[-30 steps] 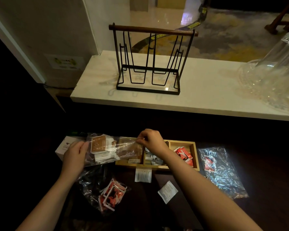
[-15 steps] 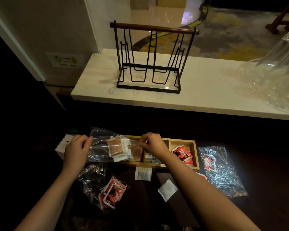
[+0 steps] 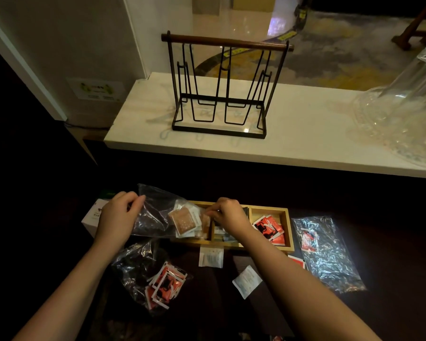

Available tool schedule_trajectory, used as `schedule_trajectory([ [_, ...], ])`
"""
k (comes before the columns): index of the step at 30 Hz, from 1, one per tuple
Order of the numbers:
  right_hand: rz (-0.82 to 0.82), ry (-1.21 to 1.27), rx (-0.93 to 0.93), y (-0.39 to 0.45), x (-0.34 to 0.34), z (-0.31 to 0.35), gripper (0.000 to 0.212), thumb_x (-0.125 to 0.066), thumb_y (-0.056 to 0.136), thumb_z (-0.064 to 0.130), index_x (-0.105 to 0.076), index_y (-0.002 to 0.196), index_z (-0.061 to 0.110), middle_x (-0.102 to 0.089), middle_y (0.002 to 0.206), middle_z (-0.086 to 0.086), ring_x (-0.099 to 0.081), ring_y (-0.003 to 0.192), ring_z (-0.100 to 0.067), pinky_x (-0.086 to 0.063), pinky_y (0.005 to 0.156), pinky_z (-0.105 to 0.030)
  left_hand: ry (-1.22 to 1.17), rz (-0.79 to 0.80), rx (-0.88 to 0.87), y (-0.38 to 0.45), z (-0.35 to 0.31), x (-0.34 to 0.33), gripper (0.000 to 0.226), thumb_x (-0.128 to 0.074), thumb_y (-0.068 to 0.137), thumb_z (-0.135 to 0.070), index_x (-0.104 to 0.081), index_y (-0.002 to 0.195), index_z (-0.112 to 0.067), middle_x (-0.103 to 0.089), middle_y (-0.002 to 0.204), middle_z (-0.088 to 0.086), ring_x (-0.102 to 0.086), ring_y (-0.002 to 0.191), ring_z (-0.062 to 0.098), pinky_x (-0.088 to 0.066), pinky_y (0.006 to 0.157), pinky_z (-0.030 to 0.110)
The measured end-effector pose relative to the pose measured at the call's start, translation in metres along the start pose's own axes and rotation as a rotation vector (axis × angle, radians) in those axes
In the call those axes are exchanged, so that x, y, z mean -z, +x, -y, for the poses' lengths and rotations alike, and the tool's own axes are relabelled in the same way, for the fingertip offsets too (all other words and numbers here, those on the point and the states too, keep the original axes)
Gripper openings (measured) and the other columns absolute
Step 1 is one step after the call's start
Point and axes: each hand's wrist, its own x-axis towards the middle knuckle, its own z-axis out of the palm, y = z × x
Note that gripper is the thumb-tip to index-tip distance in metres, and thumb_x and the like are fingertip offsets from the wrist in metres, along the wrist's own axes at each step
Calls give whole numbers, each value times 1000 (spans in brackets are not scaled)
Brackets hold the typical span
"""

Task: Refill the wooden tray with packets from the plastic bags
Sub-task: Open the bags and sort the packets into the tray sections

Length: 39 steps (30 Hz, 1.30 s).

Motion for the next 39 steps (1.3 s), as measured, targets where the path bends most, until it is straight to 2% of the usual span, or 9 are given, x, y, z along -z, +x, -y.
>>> schedule_trajectory([
  [4, -40, 119, -62, -2, -3, 0, 16, -63, 89, 18, -74, 98, 12, -69, 98, -7, -63, 87, -18, -53, 79, -35, -23, 22, 20, 0, -8, -1, 29, -51, 93, -23, -58, 70, -6, -54, 75, 8, -53, 64, 16, -39, 59, 29],
  [8, -85, 163, -135, -5, -7, -4, 10, -66, 86, 16, -72, 91, 10, -72, 93, -7, -64, 86, -18, -54, 80, -34, -56, 39, 5, 0, -19, -3, 30, -51, 93, -24, -57, 69, -6, -54, 72, 9, -53, 66, 20, -38, 59, 32],
  [13, -87, 209, -203, -6, -12, -7, 6, -67, 85, 15, -70, 85, 10, -71, 87, -7, -63, 82, -17, -53, 77, -32, -60, 35, -4, 3, -31, -4, 33, -51, 93, -23, -50, 62, -12, -51, 66, 5, -52, 61, 18, -35, 54, 27],
  [17, -87, 220, -204, -7, -12, -7, 5, -67, 85, 14, -69, 83, 10, -70, 86, -4, -59, 78, -12, -50, 76, -28, -42, 23, -13, 3, -34, -3, 33, -52, 93, -23, -49, 62, -14, -50, 67, 4, -51, 62, 19, -34, 55, 26],
  [22, -88, 241, -188, -6, -13, -7, 6, -66, 86, 16, -69, 86, 11, -68, 85, -1, -61, 80, -13, -52, 76, -29, -55, 7, -17, 4, -36, -2, 31, -52, 92, -27, -55, 66, -9, -56, 71, 9, -57, 66, 22, -44, 62, 38],
  [30, -113, 268, -163, -4, -13, -6, 4, -67, 85, 19, -69, 87, 15, -69, 87, 0, -62, 82, -12, -54, 76, -31, -14, -31, -59, 2, -42, 6, 30, -53, 91, -25, -56, 66, -8, -53, 70, 5, -53, 66, 19, -38, 58, 28],
  [34, -122, 322, -144, -6, -15, -5, 1, -67, 85, 17, -67, 84, 17, -68, 88, 4, -62, 84, -9, -56, 78, -33, -34, -43, -105, 0, -51, 10, 30, -54, 91, -24, -53, 65, -8, -51, 69, 5, -51, 64, 18, -39, 57, 31],
  [39, -131, 346, -153, -6, -13, -6, 2, -67, 85, 18, -68, 84, 17, -66, 85, 3, -63, 84, -13, -57, 75, -35, -36, -43, -62, 4, -47, 11, 31, -54, 90, -25, -53, 64, -8, -51, 68, 7, -52, 63, 22, -38, 56, 32],
])
